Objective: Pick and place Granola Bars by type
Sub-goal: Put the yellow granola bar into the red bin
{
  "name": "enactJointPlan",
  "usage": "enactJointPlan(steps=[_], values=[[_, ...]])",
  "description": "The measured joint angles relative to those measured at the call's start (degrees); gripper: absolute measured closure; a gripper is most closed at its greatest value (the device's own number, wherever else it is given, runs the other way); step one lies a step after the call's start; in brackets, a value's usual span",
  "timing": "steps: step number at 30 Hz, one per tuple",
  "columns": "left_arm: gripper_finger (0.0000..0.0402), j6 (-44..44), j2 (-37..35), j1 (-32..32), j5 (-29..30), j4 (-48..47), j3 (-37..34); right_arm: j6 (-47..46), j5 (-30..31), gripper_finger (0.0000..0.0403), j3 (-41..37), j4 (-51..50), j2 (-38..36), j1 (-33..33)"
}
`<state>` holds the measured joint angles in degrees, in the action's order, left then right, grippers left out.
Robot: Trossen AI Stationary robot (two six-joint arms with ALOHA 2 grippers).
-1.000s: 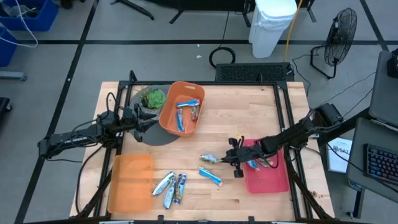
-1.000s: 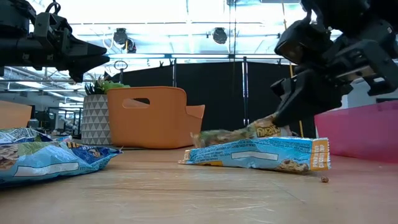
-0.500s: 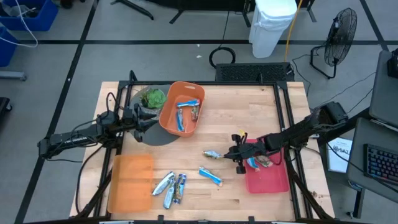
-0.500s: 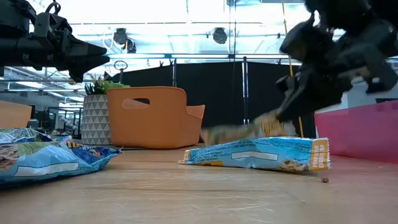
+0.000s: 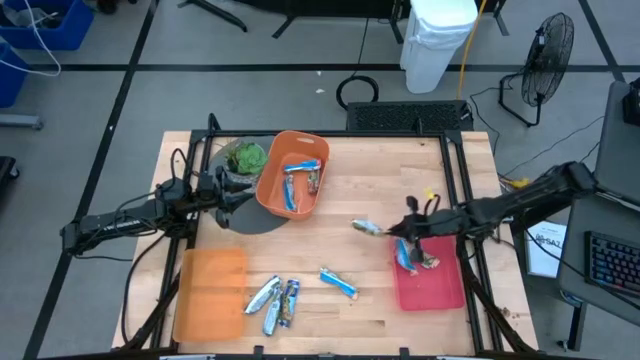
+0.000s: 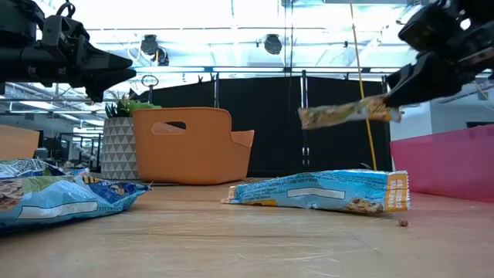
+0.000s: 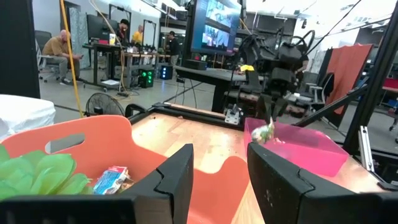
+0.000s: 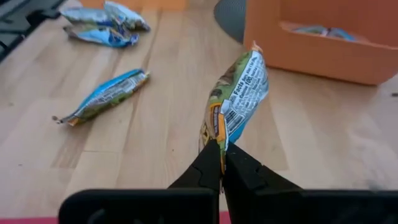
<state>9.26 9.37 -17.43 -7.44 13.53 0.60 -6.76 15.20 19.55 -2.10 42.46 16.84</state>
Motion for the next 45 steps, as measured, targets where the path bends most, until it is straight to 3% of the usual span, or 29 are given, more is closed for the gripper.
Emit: enactJointPlan(steps=[9, 15, 21, 27, 41, 45], values=[[0.0247, 0.0, 0.0, 0.0, 0.0, 0.01, 0.0, -5.24, 1.47, 0.0403, 0.13, -12.59, -10.6, 0.02], [0.0247, 0.0, -0.02, 0.0, 0.0, 0.01, 0.0, -12.18, 1.29, 0.0403, 7.22, -27.34, -9.85, 0.11], [0.0247, 0.0, 0.0, -0.02, 0.0, 0.03, 0.0, -19.84, -0.77, 0.0403, 17.54, -44.18, -4.57, 0.11], [0.0247, -0.02, -0.01, 0.0, 0.0, 0.02, 0.0, -26.37, -11.67, 0.0403, 23.09, -53.17, 1.92, 0.11], [0.0247, -0.01, -0.01, 0.0, 0.0, 0.02, 0.0, -38.16, -42.13, 0.0403, 23.17, -53.6, 6.49, 0.15], [0.0247, 0.0, 0.0, -0.02, 0.0, 0.01, 0.0, -39.76, -48.1, 0.0403, 23.17, -52.31, 6.66, 0.13]])
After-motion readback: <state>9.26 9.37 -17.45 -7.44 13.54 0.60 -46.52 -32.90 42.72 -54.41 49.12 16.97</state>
